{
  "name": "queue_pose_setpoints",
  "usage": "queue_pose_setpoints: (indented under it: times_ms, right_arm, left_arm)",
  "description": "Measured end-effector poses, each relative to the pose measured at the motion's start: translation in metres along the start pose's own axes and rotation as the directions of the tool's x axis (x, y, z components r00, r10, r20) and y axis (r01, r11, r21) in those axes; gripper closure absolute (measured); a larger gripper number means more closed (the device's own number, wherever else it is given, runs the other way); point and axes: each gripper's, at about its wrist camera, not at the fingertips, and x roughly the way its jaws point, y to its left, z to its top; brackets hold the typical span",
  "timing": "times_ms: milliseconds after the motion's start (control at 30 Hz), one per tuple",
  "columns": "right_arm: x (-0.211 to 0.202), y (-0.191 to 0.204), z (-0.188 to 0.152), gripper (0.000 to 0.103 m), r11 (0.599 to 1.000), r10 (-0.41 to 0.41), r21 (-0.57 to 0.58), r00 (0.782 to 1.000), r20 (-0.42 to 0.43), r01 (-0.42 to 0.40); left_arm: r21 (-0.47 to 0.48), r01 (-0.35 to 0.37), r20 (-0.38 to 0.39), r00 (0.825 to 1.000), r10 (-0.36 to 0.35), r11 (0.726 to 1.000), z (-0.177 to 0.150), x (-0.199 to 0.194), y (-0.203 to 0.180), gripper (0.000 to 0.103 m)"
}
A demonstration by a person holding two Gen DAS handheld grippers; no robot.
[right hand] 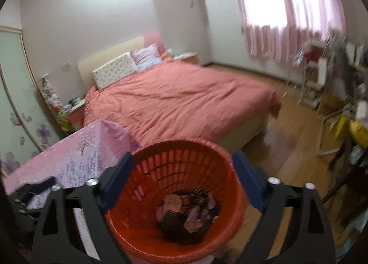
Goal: Collect trash
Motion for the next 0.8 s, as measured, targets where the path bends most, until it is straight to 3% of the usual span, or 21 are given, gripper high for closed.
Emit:
queue_pose_setpoints:
  times_ms: [100, 300, 500, 700, 800]
  right_arm:
    - [-0.029, 0.012, -0.006, 0.002, 0.996, -0.064, -0.052, 0.994, 0.087, 0.068]
    - [-0.080, 0.046, -0.026, 0.002, 0.964, -0.197, -0.143, 0.963, 0.186, 0.224]
    - [-0.121, 0.071, -0.053, 0.002, 0.969, -0.126, -0.183, 0.967, 0.221, 0.168]
    - [-0.153, 0.096, -0.079, 0.002, 0.970, -0.117, -0.175, 0.956, 0.270, 0.168]
    - [-0.166, 0.102, -0.089, 0.002, 0.972, -0.145, -0.131, 0.939, 0.312, 0.194]
  left_arm:
    - [-0.041, -0.079, 0.059, 0.995, 0.081, 0.996, -0.014, -0.036, 0.024, 0.004]
    - [-0.102, -0.232, 0.078, 0.968, 0.240, 0.967, -0.048, -0.093, 0.051, 0.004]
    - [-0.189, -0.278, 0.109, 0.947, 0.302, 0.942, -0.092, -0.150, 0.076, 0.004]
    - [-0.278, -0.359, 0.148, 0.900, 0.409, 0.891, -0.141, -0.205, 0.086, 0.004]
    - [-0.316, -0.375, 0.155, 0.886, 0.437, 0.872, -0.161, -0.224, 0.086, 0.004]
